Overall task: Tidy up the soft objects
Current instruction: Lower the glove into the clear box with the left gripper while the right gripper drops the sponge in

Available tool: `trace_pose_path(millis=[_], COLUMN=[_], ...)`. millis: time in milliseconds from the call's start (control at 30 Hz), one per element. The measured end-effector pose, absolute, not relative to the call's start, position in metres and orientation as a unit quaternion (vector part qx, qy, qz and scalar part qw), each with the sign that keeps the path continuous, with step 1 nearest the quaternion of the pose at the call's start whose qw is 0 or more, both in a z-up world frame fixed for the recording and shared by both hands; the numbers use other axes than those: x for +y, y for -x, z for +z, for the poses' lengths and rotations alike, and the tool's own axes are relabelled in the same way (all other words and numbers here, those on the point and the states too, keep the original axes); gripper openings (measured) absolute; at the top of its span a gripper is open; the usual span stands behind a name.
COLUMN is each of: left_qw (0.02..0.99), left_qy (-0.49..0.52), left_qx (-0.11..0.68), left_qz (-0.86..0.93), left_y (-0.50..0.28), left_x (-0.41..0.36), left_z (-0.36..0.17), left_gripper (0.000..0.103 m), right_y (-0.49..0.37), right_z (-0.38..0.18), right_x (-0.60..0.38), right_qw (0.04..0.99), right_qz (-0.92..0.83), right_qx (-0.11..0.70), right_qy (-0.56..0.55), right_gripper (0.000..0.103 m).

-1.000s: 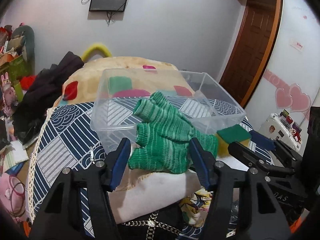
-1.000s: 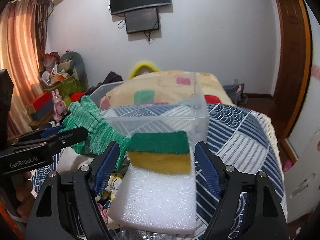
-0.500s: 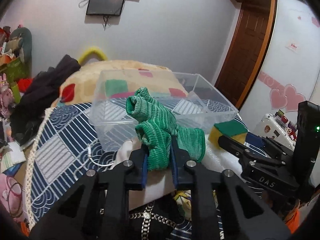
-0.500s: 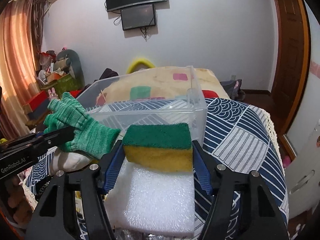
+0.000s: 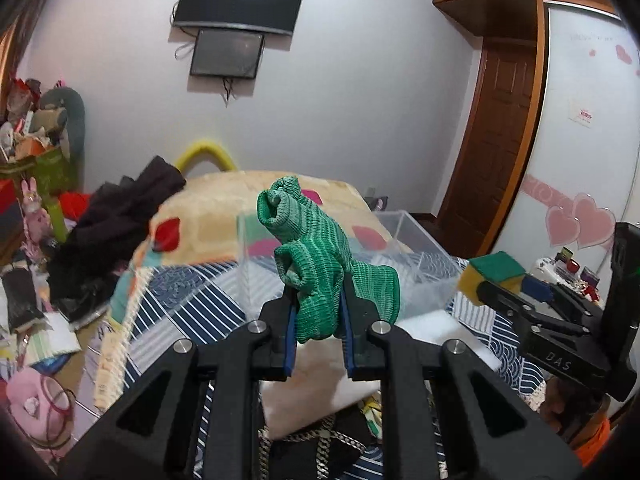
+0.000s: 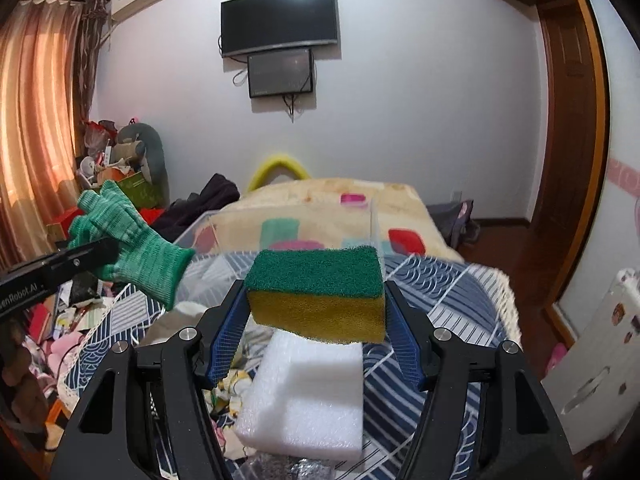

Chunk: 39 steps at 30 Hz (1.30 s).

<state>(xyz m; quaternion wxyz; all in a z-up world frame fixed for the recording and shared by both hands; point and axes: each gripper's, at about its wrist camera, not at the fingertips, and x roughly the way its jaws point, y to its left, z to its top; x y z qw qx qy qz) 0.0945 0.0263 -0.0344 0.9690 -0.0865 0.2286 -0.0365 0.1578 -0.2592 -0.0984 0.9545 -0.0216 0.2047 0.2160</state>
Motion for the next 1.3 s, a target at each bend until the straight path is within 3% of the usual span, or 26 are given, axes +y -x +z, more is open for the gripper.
trace_pose_path(millis=[300, 600, 1100, 1300], left_qw=[0.980, 0.971, 0.929, 0.922], left_qy=[0.041, 0.044, 0.065, 0.042], left_qx=[0.196, 0.234, 0.363, 0.380], left_qz=[-0.002, 0.002, -0.039, -0.053], left_y=[-0.109, -0.153, -0.212, -0.215], left_x=[0.026, 0.029, 0.029, 0.016], left_z=[-0.010, -0.021, -0.077, -0.088], left_gripper=[0.017, 0.018, 0.018, 0.018], right_y=[-0.167, -0.181, -0.226, -0.237], right_z=[-0.081, -0.077, -0.109, -0.120], right_x=[-0.243, -0.219, -0.197, -0.195], right_qw=[0.961, 0.960, 0.932, 0.913], right_qz=[0.212, 0.219, 0.228, 0.239], right_qx=[0.174, 0.165, 0.259, 0.306], right_qy=[0.039, 0.056, 0.110, 0.129], right_gripper=[0.062, 0.063, 0.063, 0.063])
